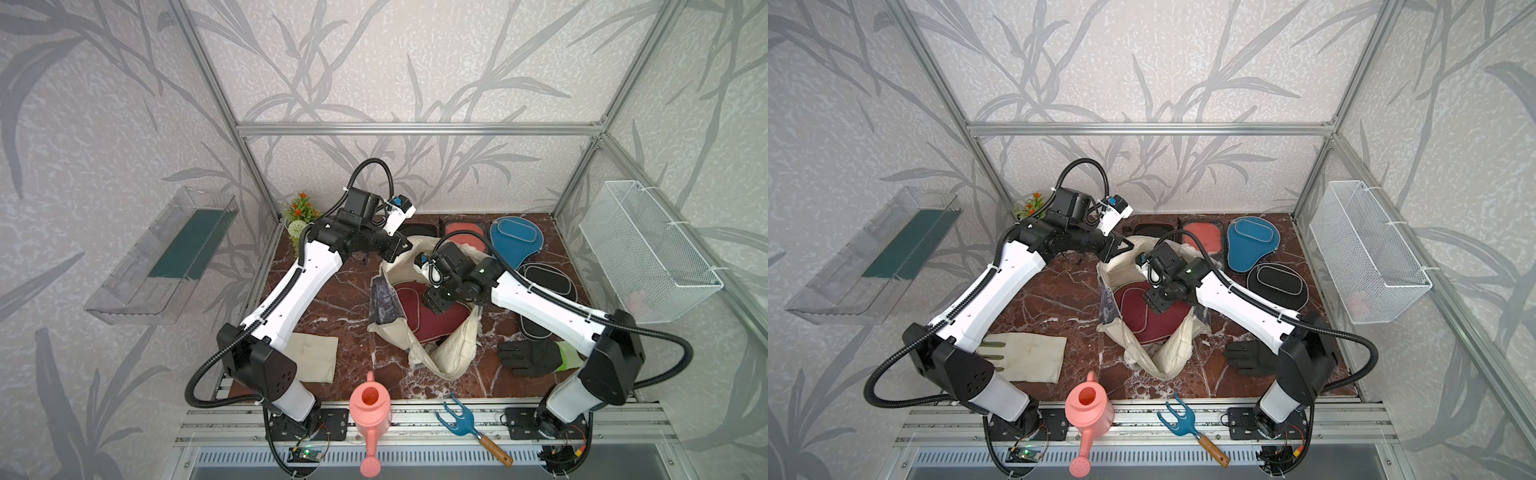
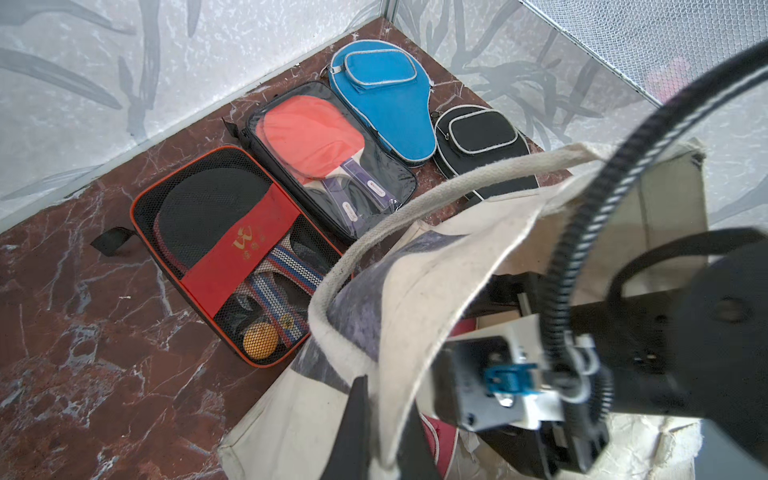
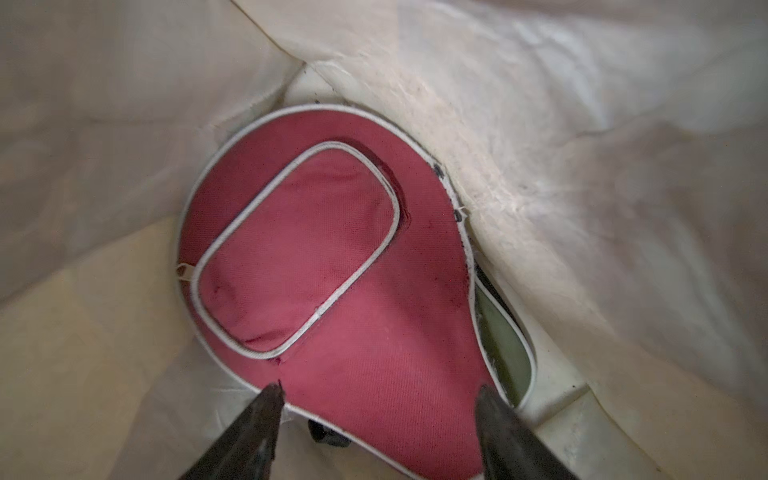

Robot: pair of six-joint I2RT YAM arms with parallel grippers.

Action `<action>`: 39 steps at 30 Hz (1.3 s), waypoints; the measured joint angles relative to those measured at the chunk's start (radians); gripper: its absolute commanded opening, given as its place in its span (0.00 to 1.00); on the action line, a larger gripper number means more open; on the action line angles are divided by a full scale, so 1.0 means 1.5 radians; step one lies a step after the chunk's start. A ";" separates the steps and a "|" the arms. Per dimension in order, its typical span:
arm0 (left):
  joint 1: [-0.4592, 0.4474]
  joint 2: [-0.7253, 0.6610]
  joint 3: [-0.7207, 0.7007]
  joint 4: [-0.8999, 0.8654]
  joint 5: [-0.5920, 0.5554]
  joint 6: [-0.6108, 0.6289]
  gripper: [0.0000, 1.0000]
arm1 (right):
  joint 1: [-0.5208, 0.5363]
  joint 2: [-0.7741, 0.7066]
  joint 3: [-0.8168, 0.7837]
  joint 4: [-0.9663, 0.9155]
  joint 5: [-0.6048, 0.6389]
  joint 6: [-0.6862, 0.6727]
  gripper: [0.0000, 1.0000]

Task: Remove the ping pong set from the canvas bag
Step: Pick up the ping pong set from the canvas bag.

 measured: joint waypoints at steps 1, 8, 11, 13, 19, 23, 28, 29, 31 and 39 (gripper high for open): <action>0.000 0.000 -0.002 0.002 0.002 0.000 0.00 | -0.002 0.019 0.002 0.001 0.002 0.001 0.78; 0.000 0.012 -0.005 0.015 0.016 -0.003 0.00 | -0.035 0.106 0.026 -0.014 0.018 0.005 0.83; 0.001 0.019 -0.005 0.020 0.030 -0.001 0.00 | -0.048 0.108 0.025 -0.013 0.020 0.005 0.88; 0.000 0.022 -0.005 0.021 0.042 0.004 0.00 | -0.056 0.108 0.023 -0.008 0.018 0.002 0.91; 0.001 0.034 -0.005 0.024 0.088 0.034 0.00 | -0.104 0.123 0.001 0.020 -0.061 -0.018 0.99; 0.001 0.049 -0.005 0.024 0.127 0.060 0.00 | -0.145 0.158 0.001 0.033 -0.143 -0.027 1.00; 0.003 0.082 -0.005 0.025 0.179 0.093 0.00 | -0.184 0.207 0.001 0.045 -0.271 -0.040 1.00; 0.003 0.087 -0.005 0.026 0.185 0.096 0.00 | -0.189 0.215 0.002 0.048 -0.292 -0.042 1.00; 0.004 0.102 -0.004 0.031 0.200 0.104 0.00 | -0.199 0.230 0.005 0.051 -0.335 -0.044 0.98; 0.007 0.116 0.009 0.025 0.212 0.119 0.00 | -0.209 0.250 -0.003 0.071 -0.448 -0.047 0.40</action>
